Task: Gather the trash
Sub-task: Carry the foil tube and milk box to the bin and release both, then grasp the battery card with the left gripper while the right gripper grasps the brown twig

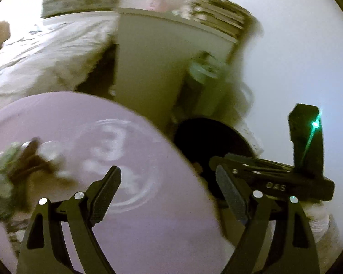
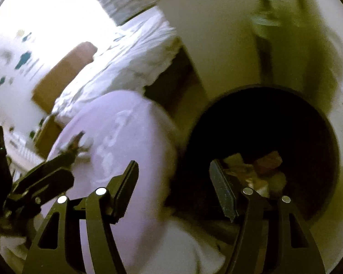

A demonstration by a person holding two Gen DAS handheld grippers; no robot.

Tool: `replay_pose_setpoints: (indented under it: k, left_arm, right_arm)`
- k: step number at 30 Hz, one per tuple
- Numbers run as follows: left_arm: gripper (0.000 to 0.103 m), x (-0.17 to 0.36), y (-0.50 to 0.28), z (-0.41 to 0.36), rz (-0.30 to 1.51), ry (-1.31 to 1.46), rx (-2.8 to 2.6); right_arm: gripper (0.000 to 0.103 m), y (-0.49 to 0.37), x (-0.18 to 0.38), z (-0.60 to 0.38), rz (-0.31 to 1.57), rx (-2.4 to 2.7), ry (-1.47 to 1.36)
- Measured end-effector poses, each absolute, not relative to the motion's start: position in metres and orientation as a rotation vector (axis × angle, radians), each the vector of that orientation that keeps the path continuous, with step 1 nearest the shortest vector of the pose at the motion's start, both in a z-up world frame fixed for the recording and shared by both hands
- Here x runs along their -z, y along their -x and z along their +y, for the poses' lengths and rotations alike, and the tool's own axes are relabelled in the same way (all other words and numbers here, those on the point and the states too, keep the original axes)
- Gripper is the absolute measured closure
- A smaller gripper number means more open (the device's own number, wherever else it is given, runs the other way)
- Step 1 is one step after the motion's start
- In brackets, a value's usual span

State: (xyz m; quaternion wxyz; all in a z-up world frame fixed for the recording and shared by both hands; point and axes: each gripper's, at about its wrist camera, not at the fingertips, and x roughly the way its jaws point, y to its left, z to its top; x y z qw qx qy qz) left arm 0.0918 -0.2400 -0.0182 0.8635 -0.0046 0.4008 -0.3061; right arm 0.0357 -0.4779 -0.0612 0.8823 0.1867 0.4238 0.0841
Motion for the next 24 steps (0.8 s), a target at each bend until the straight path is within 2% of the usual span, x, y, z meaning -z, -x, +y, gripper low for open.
replay_pose_setpoints:
  k: [7,12,24]
  left_arm:
    - [0.018,0.033,-0.086,-0.143,0.856,0.039,0.321]
    - [0.013,0.052,-0.073,-0.098,0.881,0.017,0.152]
    - [0.01,0.076,-0.076,-0.086,0.981,0.008,0.112]
  right_arm:
    - [0.038,-0.06,0.051,-0.404,0.908,-0.313,-0.261]
    - [0.038,-0.076,0.049,-0.36,0.932,-0.379,-0.187]
    - [0.038,-0.113,0.061,-0.29,0.971,-0.458,-0.017]
